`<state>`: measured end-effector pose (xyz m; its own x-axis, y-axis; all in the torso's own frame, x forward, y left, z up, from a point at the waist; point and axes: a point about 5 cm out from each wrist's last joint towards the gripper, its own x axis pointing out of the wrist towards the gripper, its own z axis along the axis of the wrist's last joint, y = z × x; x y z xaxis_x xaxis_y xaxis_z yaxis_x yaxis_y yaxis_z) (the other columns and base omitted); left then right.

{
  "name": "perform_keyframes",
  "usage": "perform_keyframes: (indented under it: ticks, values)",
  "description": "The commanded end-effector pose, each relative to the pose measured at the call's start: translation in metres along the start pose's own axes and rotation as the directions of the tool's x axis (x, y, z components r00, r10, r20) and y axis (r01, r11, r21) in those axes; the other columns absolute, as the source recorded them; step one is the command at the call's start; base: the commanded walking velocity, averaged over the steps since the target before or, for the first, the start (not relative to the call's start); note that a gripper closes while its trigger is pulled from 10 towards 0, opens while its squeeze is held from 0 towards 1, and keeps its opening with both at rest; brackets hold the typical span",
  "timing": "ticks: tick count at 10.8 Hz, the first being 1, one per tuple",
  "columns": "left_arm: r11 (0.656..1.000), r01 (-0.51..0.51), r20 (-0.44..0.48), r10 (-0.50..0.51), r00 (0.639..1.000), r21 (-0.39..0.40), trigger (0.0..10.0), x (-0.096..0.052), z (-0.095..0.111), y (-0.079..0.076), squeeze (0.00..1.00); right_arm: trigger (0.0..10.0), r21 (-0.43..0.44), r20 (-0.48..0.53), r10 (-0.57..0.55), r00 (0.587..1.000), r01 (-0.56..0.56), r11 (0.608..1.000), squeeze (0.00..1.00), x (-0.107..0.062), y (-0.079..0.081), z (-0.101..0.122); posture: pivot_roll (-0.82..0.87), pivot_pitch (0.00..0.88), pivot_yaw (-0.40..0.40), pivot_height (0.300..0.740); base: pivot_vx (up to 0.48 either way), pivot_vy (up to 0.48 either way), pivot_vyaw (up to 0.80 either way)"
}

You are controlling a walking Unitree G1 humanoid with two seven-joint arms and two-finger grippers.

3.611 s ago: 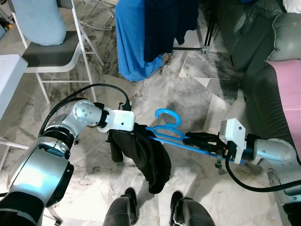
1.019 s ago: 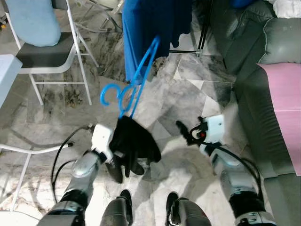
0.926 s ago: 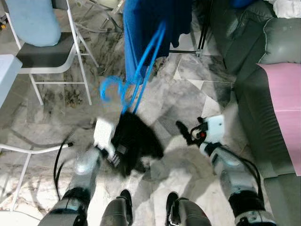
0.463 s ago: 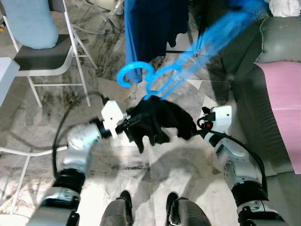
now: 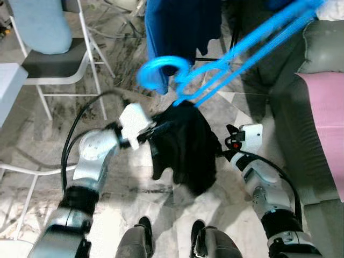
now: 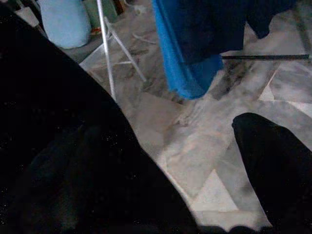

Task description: Hang hanger

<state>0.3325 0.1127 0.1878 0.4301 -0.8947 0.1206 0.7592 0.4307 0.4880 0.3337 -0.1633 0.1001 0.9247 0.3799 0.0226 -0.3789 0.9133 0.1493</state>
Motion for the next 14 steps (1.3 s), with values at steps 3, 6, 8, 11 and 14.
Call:
perform_keyframes:
  ticks: [3, 6, 8, 11, 14]
  values:
    - [0.991, -0.096, -0.121, 0.108, 0.987, 0.096, 0.0, -0.001, -0.009, 0.017, 0.00, 10.0, -0.042, 0.079, 0.104, 0.991, -0.101, 0.994, 0.00, -0.014, -0.005, 0.022, -0.01, 0.263, 0.086, 0.740, 0.000, 0.000, 0.00]
    - [0.988, -0.102, -0.020, 0.105, 0.994, 0.116, 0.0, 0.007, 0.002, 0.020, 0.00, 10.0, -0.103, 0.046, 0.226, 0.973, -0.220, 0.970, 0.00, -0.020, 0.007, 0.025, -0.02, 0.274, 0.105, 0.740, 0.000, 0.000, 0.00]
    - [0.986, -0.079, 0.051, 0.072, 0.996, 0.148, 0.0, 0.010, 0.015, 0.022, 0.00, 10.0, -0.099, 0.027, 0.224, 0.974, -0.220, 0.970, 0.00, -0.020, 0.011, 0.020, -0.01, 0.275, 0.109, 0.740, 0.000, 0.000, 0.00]
    - [0.984, -0.069, 0.106, 0.052, 0.993, 0.162, 0.0, 0.006, 0.026, 0.028, 0.00, 10.0, -0.123, 0.060, 0.153, 0.986, -0.145, 0.982, 0.00, -0.016, 0.001, 0.026, -0.01, 0.269, 0.112, 0.740, 0.000, 0.000, 0.00]
    - [0.983, -0.073, 0.092, 0.058, 0.994, 0.171, 0.0, 0.002, 0.025, 0.032, 0.00, 10.0, -0.115, 0.068, 0.182, 0.981, -0.174, 0.978, 0.00, -0.017, 0.005, 0.026, -0.01, 0.268, 0.113, 0.740, 0.000, 0.000, 0.00]
